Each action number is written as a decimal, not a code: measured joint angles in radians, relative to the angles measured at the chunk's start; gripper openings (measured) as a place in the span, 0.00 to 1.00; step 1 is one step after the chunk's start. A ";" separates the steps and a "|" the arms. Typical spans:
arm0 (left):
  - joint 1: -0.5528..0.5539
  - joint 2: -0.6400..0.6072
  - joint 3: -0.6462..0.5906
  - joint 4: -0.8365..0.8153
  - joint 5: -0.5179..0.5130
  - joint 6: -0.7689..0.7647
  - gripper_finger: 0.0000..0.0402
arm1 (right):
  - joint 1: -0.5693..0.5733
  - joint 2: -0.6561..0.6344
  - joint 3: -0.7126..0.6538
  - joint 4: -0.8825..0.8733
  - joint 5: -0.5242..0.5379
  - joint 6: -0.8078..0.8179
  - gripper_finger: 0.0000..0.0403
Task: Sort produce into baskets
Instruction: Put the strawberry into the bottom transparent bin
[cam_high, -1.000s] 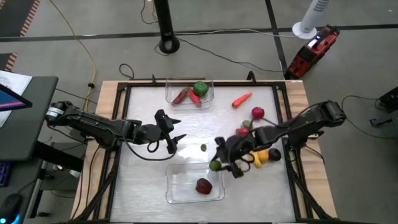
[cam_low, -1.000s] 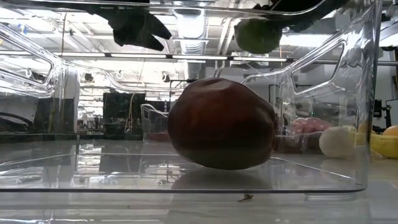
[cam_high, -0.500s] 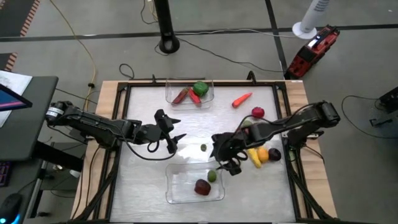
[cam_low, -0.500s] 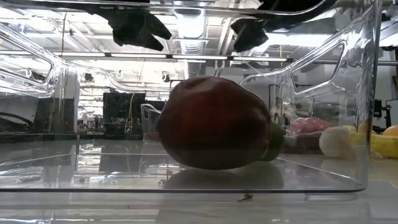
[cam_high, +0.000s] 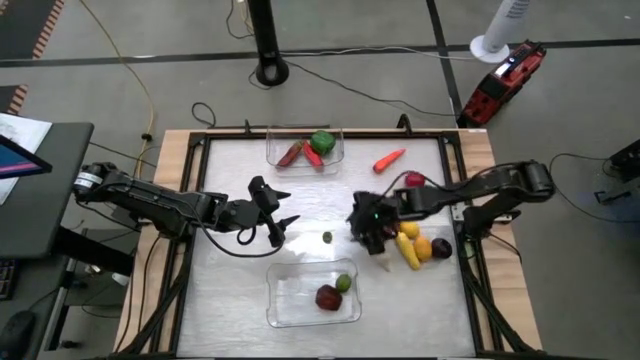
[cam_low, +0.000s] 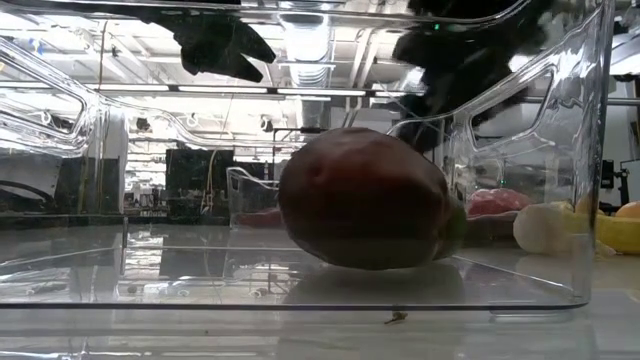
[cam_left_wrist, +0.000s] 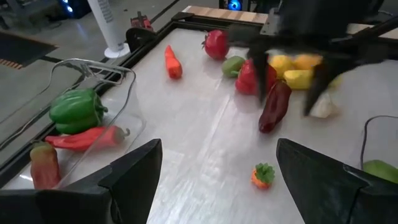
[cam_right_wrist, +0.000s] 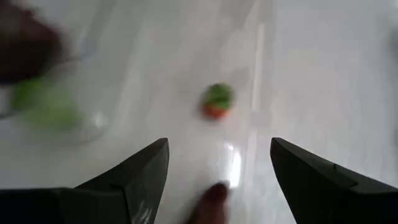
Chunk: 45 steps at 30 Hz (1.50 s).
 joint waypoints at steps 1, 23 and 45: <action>0.000 0.000 0.000 0.000 -0.001 0.001 0.76 | -0.023 0.009 -0.026 0.057 -0.022 -0.004 0.77; 0.000 0.000 0.000 -0.002 -0.003 0.017 0.76 | -0.116 0.353 0.017 0.416 -0.277 -0.104 0.77; 0.000 0.000 -0.001 0.000 -0.003 0.021 0.76 | -0.160 0.476 -0.043 0.703 -0.424 -0.127 0.73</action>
